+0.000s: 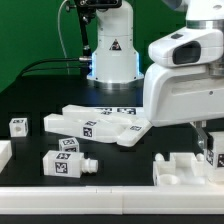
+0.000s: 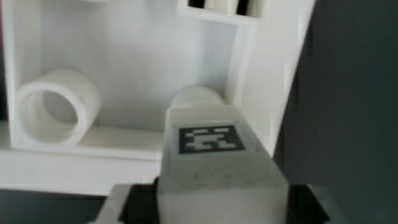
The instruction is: Assemble chair
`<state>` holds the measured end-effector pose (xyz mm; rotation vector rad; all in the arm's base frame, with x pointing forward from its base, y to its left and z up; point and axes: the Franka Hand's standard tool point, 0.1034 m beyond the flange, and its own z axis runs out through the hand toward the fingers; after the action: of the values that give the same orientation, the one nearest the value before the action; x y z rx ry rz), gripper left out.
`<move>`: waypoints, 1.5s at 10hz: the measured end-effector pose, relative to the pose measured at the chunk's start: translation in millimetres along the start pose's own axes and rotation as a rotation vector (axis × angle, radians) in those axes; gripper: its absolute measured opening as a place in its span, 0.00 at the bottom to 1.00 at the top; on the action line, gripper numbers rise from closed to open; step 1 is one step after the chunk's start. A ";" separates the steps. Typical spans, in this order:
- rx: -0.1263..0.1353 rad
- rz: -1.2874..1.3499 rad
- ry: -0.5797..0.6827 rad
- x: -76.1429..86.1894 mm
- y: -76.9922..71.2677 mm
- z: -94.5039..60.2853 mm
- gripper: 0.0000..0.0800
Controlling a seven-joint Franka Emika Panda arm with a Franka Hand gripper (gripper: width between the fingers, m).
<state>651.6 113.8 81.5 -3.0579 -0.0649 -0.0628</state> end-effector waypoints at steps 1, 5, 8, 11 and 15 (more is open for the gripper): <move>-0.001 0.120 0.001 0.2 -0.1 0.1 0.35; 0.018 0.820 -0.001 1.4 -1.0 0.4 0.36; 0.051 1.064 -0.006 1.4 0.7 1.8 0.43; 0.032 0.852 -0.010 -1.4 -0.4 2.8 0.65; 0.033 0.392 -0.003 -0.5 -2.7 1.5 0.81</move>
Offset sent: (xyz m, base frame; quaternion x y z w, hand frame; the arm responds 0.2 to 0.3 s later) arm 0.0007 0.0023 -0.0044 0.0258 0.0022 0.4386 0.8983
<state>651.0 116.5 80.1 -2.9743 0.5239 -0.0315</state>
